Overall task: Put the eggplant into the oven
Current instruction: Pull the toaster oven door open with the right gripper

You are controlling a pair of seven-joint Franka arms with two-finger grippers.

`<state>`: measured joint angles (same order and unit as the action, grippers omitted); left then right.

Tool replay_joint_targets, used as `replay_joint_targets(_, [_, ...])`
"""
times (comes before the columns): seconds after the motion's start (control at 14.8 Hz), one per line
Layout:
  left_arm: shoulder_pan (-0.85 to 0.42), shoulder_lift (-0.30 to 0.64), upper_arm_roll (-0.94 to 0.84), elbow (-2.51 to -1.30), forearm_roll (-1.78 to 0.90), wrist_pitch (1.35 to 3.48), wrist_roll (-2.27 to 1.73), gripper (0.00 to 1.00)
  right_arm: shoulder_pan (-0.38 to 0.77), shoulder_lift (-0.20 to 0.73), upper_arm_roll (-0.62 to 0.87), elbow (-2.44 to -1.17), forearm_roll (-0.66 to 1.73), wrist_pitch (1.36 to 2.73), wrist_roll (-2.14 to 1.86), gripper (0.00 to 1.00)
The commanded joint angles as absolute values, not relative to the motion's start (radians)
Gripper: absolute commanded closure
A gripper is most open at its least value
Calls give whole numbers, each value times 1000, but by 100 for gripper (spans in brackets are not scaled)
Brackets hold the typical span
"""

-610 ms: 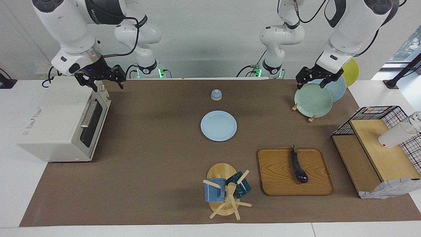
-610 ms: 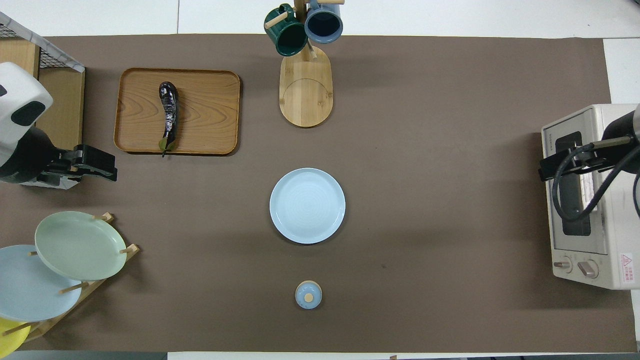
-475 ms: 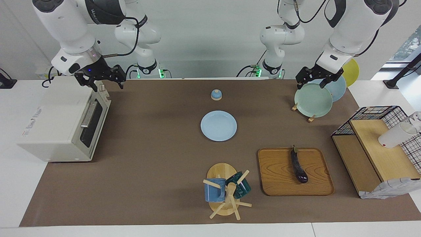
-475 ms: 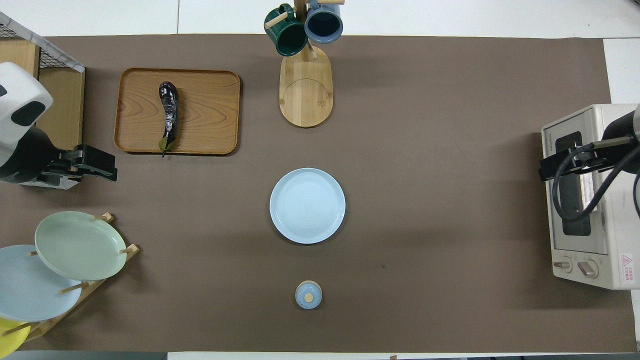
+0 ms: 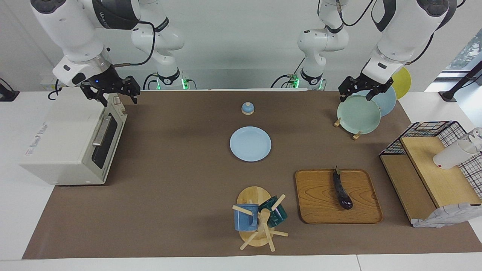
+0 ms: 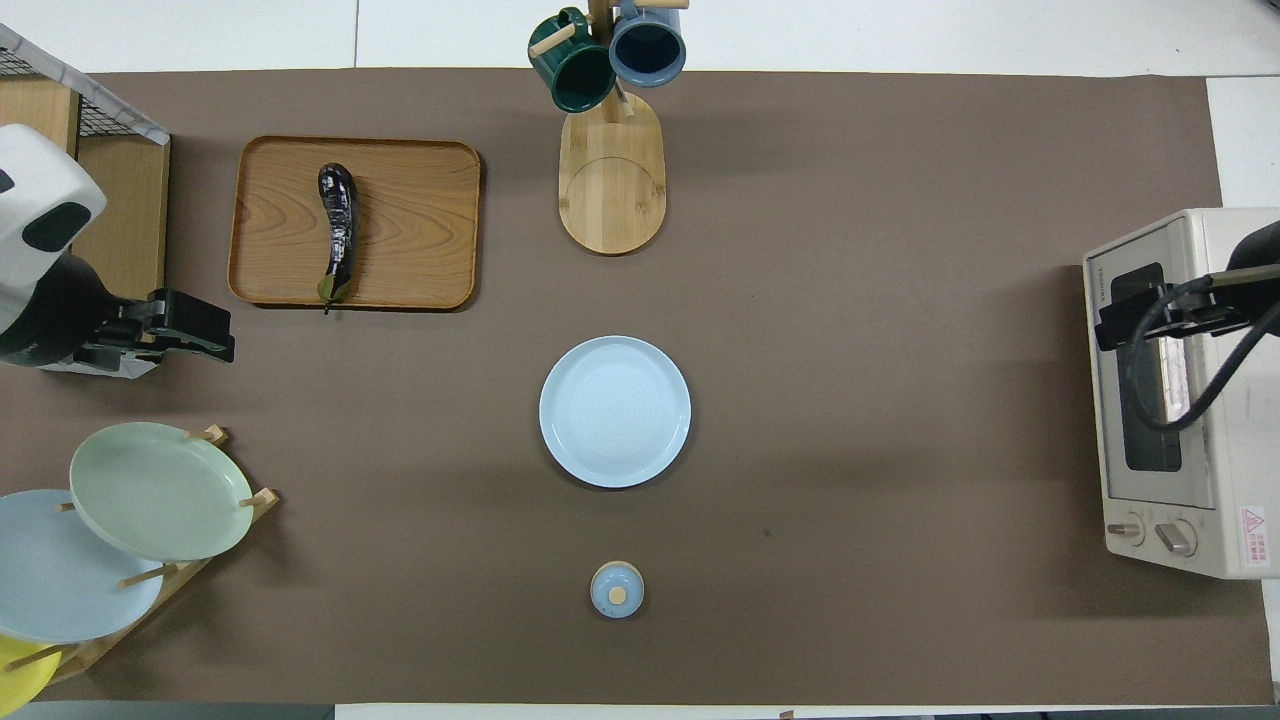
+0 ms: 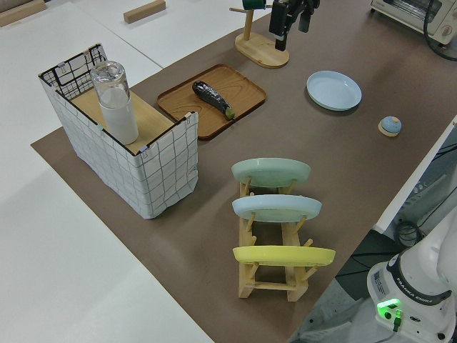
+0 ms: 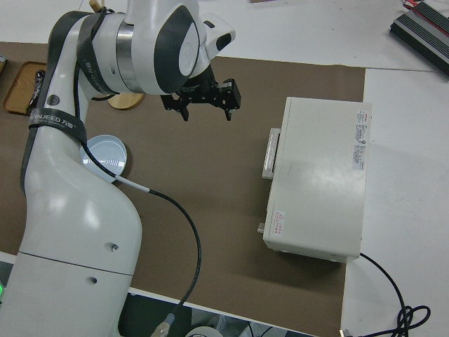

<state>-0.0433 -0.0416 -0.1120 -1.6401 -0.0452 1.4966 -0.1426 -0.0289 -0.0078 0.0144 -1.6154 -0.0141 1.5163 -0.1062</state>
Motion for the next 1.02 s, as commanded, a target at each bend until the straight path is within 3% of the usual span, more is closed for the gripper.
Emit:
replay_joint_targets(0.0, [-41, -52, -112, -1651, -60, 1509, -150, 0, -41, -41, 20, -1670, -3, 1572, -107, 100])
replay_joint_targets(0.27, [-41, -54, -112, -1651, -60, 1509, -150, 0, -63, -100, 18, -1831, -11, 1742, -127, 100])
replay_joint_targets(0.61, [-40, -54, -112, -1654, -60, 1512, -149, 0, -95, -94, 17, -1925, -176, 1781, -54, 100])
replay_joint_targets(0.95, [-35, -52, -113, -1660, -61, 1575, -146, 0, -150, -97, 17, -2002, -186, 1853, -104, 100])
